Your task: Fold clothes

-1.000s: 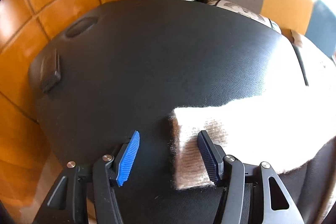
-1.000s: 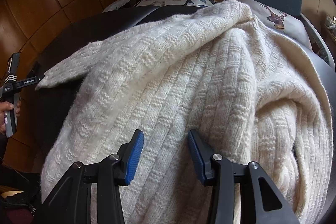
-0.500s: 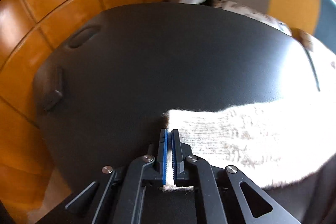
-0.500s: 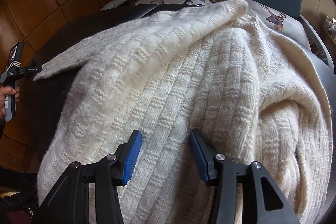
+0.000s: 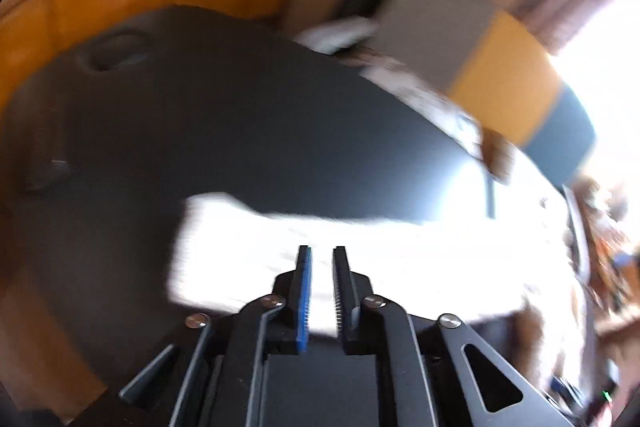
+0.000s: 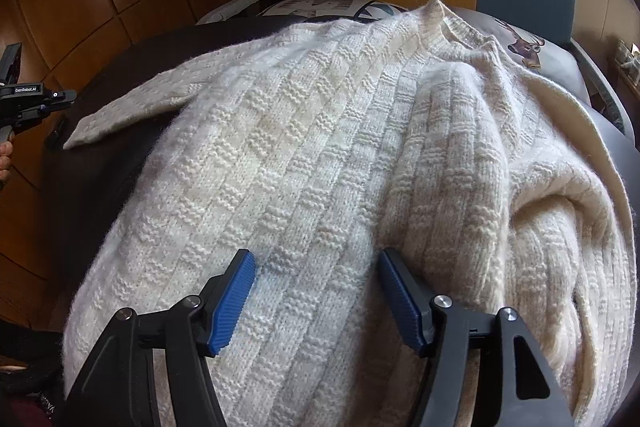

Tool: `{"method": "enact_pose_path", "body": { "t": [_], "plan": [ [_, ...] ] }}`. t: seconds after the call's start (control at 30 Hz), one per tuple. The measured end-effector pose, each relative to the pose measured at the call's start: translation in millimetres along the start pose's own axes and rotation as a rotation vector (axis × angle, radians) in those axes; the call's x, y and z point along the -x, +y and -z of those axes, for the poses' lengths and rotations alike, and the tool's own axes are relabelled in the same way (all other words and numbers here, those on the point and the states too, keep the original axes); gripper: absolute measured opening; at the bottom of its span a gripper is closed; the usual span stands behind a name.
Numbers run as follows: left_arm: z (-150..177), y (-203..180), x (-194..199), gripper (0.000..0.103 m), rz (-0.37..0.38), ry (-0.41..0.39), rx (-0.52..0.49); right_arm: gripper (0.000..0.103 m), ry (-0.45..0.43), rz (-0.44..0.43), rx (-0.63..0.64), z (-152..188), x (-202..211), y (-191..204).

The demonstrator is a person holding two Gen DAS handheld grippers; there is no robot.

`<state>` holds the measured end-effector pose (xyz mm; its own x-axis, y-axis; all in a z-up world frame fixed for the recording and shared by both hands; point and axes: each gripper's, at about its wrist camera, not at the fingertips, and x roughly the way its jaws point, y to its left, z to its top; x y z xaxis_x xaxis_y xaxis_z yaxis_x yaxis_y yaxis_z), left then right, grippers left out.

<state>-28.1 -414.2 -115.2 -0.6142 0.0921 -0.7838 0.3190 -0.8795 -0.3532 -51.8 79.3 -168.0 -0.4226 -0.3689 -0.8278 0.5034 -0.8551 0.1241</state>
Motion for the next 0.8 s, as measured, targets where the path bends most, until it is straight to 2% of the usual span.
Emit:
{"method": "enact_pose_path", "body": {
  "t": [0.1,0.2,0.3,0.37,0.7,0.73,0.8],
  "plan": [
    [14,-45,-23,0.015,0.099,0.086,-0.067,0.07,-0.007,-0.004,0.006,2,2,0],
    [24,-88,-47,0.017,0.103,0.135,-0.15,0.07,-0.011,-0.022,-0.002,4,4,-3],
    [43,-143,-55,0.032,0.047,0.137,-0.213,0.071,-0.017,-0.031,0.004,6,5,-3],
    [44,-142,-59,0.036,-0.003,0.128,-0.229,0.073,-0.022,-0.036,0.011,8,5,-3],
    [52,-127,-81,0.036,-0.246,0.085,-0.299,0.083,-0.022,-0.028,0.028,13,6,4],
    [50,-124,-80,0.036,-0.237,0.094,-0.284,0.083,-0.017,-0.028,0.03,14,4,-4],
    [45,-119,-72,0.036,-0.206,0.114,-0.243,0.081,-0.014,-0.081,-0.003,8,11,-17]
  ]
}}
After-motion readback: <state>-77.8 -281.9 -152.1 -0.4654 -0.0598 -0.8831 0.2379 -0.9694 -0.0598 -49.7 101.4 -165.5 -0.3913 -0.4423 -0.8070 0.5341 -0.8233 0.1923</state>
